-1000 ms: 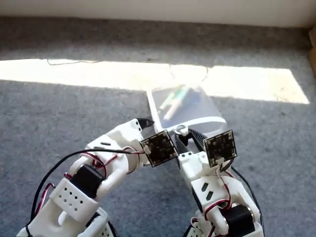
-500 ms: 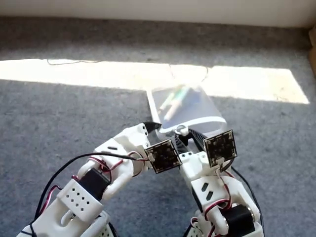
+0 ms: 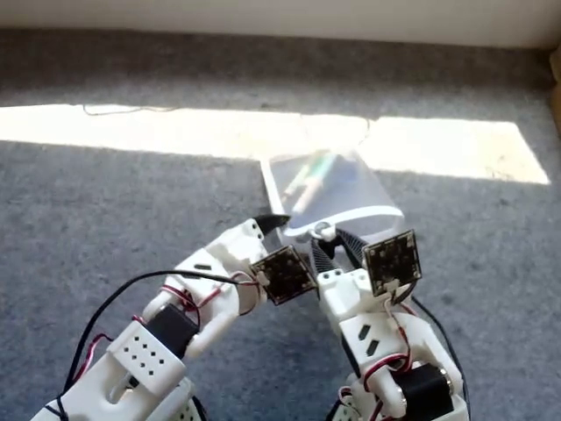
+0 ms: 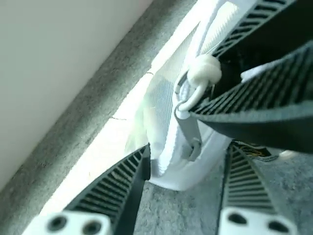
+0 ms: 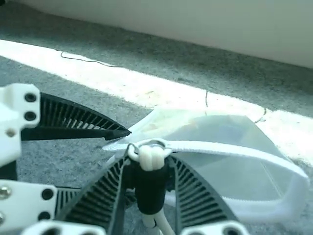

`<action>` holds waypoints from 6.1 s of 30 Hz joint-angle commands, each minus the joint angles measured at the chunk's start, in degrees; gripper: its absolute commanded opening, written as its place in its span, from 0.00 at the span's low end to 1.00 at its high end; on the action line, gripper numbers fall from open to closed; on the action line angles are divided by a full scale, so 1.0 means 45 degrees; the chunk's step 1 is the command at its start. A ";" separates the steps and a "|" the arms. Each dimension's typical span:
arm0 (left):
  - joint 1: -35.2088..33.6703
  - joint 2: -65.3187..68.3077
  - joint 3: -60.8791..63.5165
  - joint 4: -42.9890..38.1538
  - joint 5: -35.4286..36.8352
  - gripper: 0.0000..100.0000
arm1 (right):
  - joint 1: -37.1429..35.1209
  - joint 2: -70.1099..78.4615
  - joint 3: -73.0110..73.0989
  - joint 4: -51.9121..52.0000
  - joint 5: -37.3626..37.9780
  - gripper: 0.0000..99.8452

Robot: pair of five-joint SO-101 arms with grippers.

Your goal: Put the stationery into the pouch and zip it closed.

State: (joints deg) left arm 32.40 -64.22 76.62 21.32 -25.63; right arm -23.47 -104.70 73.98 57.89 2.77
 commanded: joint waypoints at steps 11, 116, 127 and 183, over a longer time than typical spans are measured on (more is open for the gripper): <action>0.0205 -0.0283 0.0361 -0.0957 0.0195 0.04 | 0.0244 -0.0127 -0.1397 0.0244 0.1368 0.01; -0.8469 -0.8957 -0.2842 0.6603 0.1270 0.01 | 0.5324 -0.0107 -0.1162 -0.1104 0.2129 0.33; -0.3917 -0.8957 -0.0869 0.6505 0.1348 0.01 | 0.5343 -0.0107 -0.2667 0.0186 0.2168 0.33; -0.8137 -0.8996 -0.3253 0.8869 0.3263 0.01 | 0.5284 -0.0127 -0.2706 0.0049 0.2090 0.03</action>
State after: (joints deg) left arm -0.66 -104.22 64.31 58.33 -14.90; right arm 1.05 -105.23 64.57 57.36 12.00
